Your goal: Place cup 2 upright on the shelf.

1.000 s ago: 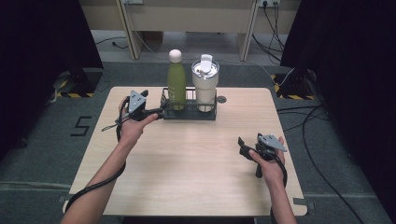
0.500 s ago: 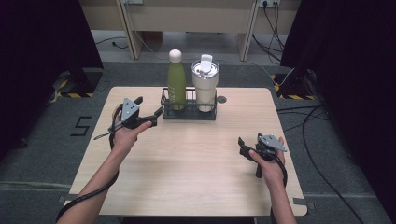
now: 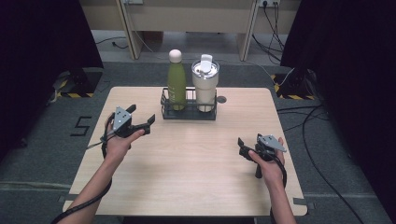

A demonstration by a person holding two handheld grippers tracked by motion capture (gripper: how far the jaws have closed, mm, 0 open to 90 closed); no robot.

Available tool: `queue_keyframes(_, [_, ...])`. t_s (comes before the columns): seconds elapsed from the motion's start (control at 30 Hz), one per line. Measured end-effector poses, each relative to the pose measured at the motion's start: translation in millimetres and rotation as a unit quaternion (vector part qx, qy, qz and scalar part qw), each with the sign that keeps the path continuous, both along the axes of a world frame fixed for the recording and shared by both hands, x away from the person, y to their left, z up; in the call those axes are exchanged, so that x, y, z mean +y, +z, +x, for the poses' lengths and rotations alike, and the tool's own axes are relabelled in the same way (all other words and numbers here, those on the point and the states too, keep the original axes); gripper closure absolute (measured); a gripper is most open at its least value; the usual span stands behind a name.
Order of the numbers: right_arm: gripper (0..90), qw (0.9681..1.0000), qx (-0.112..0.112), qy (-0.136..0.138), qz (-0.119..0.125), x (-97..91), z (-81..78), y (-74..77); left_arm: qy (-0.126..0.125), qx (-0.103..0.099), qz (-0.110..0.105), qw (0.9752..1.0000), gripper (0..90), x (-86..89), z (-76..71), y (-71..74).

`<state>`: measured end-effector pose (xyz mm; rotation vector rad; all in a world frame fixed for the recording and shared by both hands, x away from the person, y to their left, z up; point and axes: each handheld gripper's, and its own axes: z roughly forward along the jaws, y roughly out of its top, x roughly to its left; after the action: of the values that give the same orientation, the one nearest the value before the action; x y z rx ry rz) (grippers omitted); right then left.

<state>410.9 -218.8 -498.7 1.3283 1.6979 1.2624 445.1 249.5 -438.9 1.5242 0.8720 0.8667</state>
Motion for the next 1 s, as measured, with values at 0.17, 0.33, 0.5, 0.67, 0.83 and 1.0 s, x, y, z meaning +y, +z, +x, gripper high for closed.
queue_keyframes(0.17, [14.9,1.0,0.0,-0.001,0.0,0.0,-0.1,-0.1,0.003,0.0,-0.001,1.0,12.0,5.9,-7.0,-2.2])
queue_keyframes(0.33, [14.9,1.0,0.0,-0.002,0.0,-0.5,-0.5,0.1,0.006,0.004,-0.001,1.0,12.4,11.5,-14.8,-6.9])
queue_keyframes(0.5, [14.9,1.0,0.0,-0.002,0.0,-1.1,-0.9,-0.2,0.01,0.009,-0.002,0.9999,12.6,18.9,-23.5,-12.9])
queue_keyframes(0.67, [14.9,1.0,0.002,-0.005,0.002,-1.2,-1.5,0.1,0.017,0.014,-0.004,0.9997,12.9,27.9,-31.8,-19.0])
queue_keyframes(0.83, [14.9,1.0,0.002,-0.003,0.001,-0.3,-1.6,-0.2,0.022,0.02,-0.004,0.9995,13.1,34.1,-39.3,-26.6])
queue_keyframes(1.0, [14.9,1.0,0.001,-0.004,-0.001,-1.4,-1.8,-0.3,0.026,0.026,-0.005,0.9993,13.3,39.1,-46.4,-34.8])
